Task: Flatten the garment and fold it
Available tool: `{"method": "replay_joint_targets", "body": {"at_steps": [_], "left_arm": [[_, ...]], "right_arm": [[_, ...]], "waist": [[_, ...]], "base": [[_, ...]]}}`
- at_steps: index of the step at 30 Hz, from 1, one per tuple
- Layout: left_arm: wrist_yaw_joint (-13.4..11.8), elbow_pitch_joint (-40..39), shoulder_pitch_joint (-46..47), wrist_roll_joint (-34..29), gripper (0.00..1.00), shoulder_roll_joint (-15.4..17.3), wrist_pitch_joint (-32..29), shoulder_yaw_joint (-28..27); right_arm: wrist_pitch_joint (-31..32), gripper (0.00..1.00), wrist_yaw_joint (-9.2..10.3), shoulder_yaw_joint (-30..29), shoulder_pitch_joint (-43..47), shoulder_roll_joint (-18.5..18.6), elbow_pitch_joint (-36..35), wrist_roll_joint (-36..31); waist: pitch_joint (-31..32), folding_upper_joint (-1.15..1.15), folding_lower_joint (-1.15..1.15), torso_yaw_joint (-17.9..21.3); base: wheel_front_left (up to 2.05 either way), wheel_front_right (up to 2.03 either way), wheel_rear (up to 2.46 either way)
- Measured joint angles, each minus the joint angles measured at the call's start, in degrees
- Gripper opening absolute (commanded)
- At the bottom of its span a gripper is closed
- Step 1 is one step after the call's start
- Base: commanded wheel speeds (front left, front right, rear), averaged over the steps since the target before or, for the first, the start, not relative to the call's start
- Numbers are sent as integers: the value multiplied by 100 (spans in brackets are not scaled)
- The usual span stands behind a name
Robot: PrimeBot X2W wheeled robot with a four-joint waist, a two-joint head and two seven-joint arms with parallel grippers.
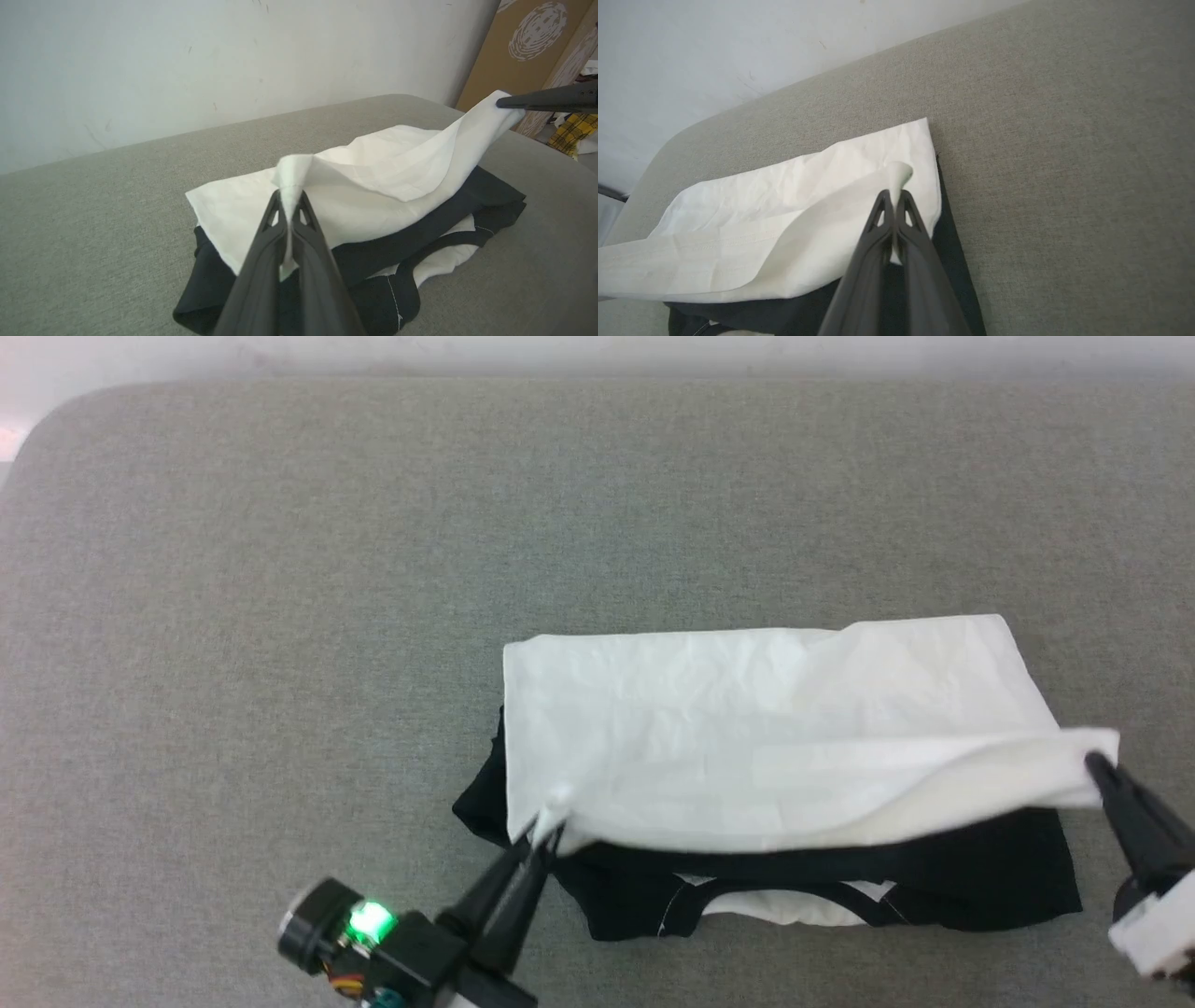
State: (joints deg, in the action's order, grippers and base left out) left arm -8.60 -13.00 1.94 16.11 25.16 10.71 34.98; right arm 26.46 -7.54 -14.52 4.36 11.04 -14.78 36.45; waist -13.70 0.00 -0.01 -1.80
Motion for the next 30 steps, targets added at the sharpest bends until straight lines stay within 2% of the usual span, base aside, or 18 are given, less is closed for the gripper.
{"method": "replay_joint_targets", "body": {"at_steps": [6, 8, 13, 15, 16, 17, 18, 19, 20, 27, 30], "left_arm": [[371, 906, -49, 30, 0, 11, 211, 245], [504, 1090, -49, 46, 0, 13, 243, 316], [653, 1245, -81, 132, 0, 26, 277, 387], [676, 1260, -135, 193, 0, 53, 261, 399], [703, 1263, -180, 231, 0, 69, 222, 401], [704, 1263, -219, 274, 14, 75, 207, 399], [702, 1255, -260, 319, 48, 74, 199, 387], [698, 1236, -291, 371, 98, 74, 199, 376], [689, 1209, -316, 409, 100, 73, 200, 354], [477, 632, -605, 988, 100, -99, 325, -170], [223, 179, -728, 1129, 100, -236, 378, -635]], "right_arm": [[-160, 0, 0, 281, 373, 176, 104, 69], [-183, 0, 0, 468, 462, 324, 124, 185], [-125, 0, 0, 856, 833, 820, 146, 584], [-112, 9, 0, 917, 1001, 966, 197, 675], [-85, 35, 0, 925, 1071, 1024, 241, 700], [-75, 96, 0, 917, 1133, 1069, 283, 699], [-76, 100, 0, 890, 1173, 1081, 326, 695], [-88, 100, 0, 845, 1200, 1080, 369, 691], [-120, 100, 0, 795, 1215, 1072, 406, 679], [-302, 100, 0, 533, 1215, 993, 420, 611], [-437, 100, 0, 316, 1211, 881, 379, 576]], "waist": [[-12, 0, 1, -30], [-1, 0, 0, -40], [39, 0, 0, -67], [68, 0, 1, -74], [85, 0, 0, -77], [102, 0, 0, -80], [121, 0, 0, -83], [142, 0, 0, -85], [163, 0, 0, -87], [334, 0, 0, -88], [402, 0, 0, -86]], "base": [[0, 0, 0], [0, 0, 0], [0, 0, 0], [0, 0, 0], [0, 0, 0], [0, 0, 0], [0, 0, 0], [0, 0, 0], [0, 0, 0], [0, 0, 0], [0, 0, 0]]}}
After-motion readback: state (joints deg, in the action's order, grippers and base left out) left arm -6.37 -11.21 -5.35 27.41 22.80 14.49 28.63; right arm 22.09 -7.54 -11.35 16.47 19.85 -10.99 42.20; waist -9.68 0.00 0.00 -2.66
